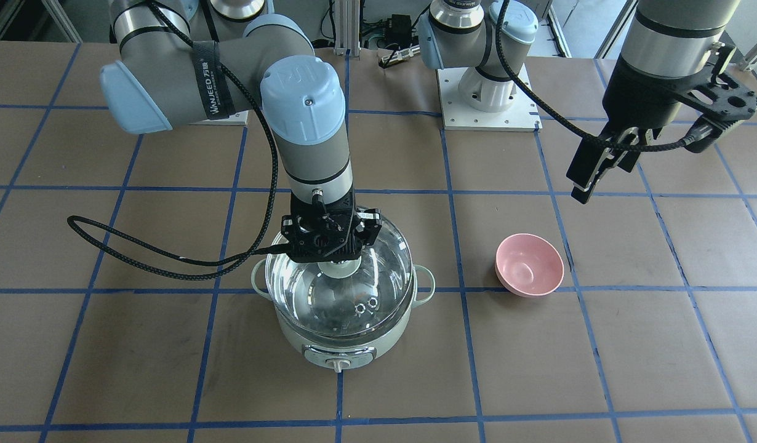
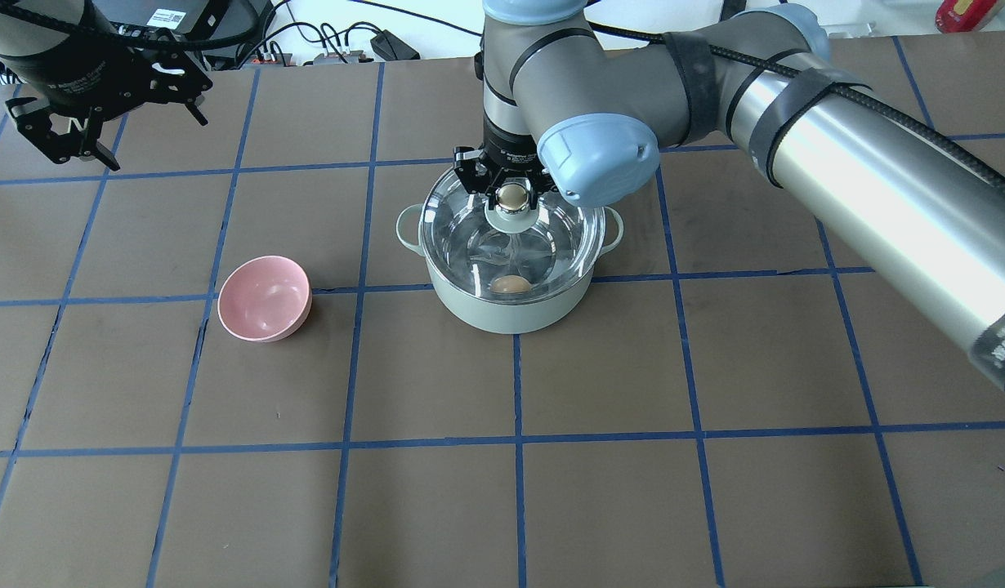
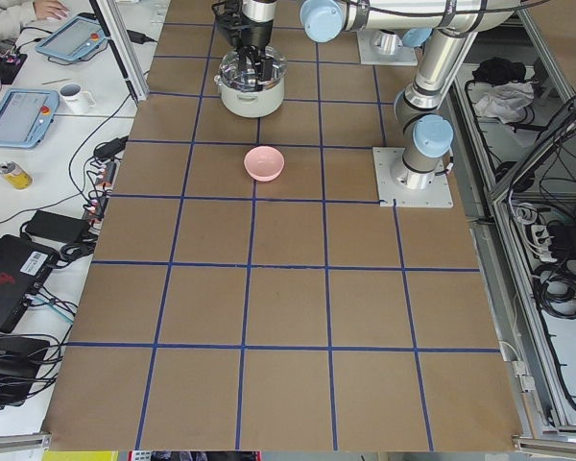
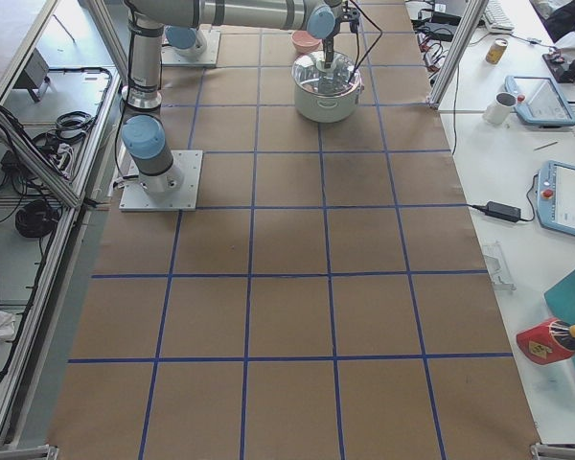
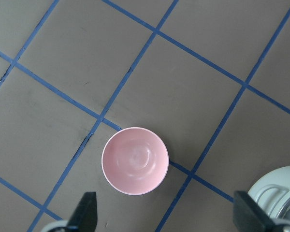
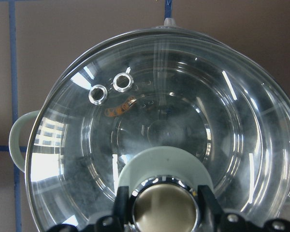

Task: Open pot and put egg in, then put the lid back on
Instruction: 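Lower the glass lid onto the pot with the right gripper while the left arm withdraws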

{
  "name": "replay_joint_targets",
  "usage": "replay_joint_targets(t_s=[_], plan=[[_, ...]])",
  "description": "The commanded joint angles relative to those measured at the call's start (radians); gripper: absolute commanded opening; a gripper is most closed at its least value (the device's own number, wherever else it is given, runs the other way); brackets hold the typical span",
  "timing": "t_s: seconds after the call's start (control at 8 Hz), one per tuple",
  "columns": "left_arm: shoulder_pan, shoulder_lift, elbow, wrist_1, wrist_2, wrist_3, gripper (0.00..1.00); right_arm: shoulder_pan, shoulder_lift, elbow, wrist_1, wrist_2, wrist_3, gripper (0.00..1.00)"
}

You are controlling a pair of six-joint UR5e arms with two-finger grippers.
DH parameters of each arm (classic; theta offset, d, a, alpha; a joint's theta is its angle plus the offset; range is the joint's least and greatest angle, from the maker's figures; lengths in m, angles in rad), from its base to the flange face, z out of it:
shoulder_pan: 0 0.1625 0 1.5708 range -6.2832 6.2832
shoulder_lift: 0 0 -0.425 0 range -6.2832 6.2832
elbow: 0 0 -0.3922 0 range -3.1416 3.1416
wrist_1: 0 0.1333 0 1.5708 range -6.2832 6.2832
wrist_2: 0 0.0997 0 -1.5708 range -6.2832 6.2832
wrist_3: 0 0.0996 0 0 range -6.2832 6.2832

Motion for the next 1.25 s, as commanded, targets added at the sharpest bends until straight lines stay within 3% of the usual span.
replay_joint_targets(t_s=[0.0,0.38,0.75,1.12], plan=[[0.0,0.0,-0.006,0.008,-0.014,0.239,1.0,0.006,0.007,0.0,0.0,0.0,-0.002,0.0],[-0.014,0.001,-0.006,0.009,-0.178,0.376,1.0,0.007,0.013,-0.001,0.0,0.0,-0.003,0.0],[-0.047,0.043,-0.016,-0.017,-0.171,0.416,1.0,0.007,0.027,-0.003,-0.018,0.0,-0.009,0.0],[-0.152,0.034,-0.016,-0.015,-0.122,0.406,1.0,0.007,0.022,-0.01,-0.032,0.0,-0.008,0.0]])
